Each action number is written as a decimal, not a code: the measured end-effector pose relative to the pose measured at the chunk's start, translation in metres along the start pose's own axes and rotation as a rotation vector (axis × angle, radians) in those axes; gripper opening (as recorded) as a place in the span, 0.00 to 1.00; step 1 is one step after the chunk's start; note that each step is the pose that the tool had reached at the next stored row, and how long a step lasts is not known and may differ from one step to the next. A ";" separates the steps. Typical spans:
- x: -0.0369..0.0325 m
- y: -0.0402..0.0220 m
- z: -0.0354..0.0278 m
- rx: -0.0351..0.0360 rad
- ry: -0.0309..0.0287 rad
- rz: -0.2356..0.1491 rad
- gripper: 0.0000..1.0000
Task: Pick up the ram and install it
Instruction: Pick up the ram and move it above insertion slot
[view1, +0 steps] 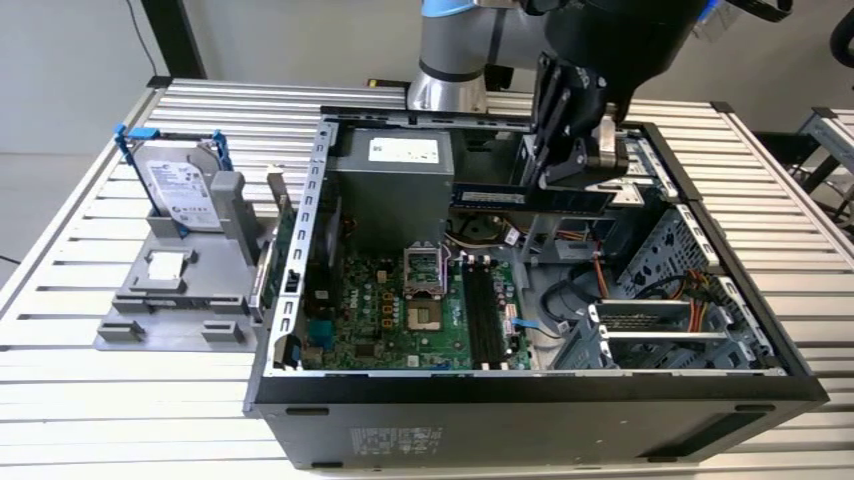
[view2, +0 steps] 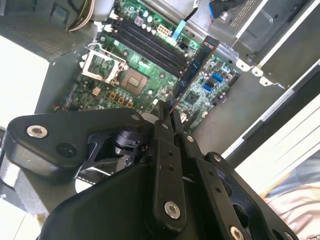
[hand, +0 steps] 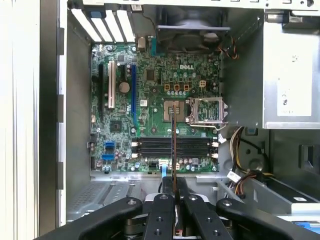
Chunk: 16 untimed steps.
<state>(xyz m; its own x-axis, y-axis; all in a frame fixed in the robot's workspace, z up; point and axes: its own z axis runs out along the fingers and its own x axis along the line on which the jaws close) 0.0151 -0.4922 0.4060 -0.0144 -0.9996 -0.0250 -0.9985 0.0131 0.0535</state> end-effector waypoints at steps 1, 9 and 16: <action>0.0000 -0.0020 -0.0001 -0.0001 0.0000 0.000 0.00; -0.0001 -0.0068 -0.0003 -0.0003 0.0001 0.000 0.00; -0.0007 -0.0075 -0.0003 -0.0003 0.0000 0.000 0.00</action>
<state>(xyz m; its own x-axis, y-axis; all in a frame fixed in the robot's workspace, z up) 0.0227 -0.4916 0.4059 -0.0145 -0.9996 -0.0249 -0.9985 0.0131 0.0538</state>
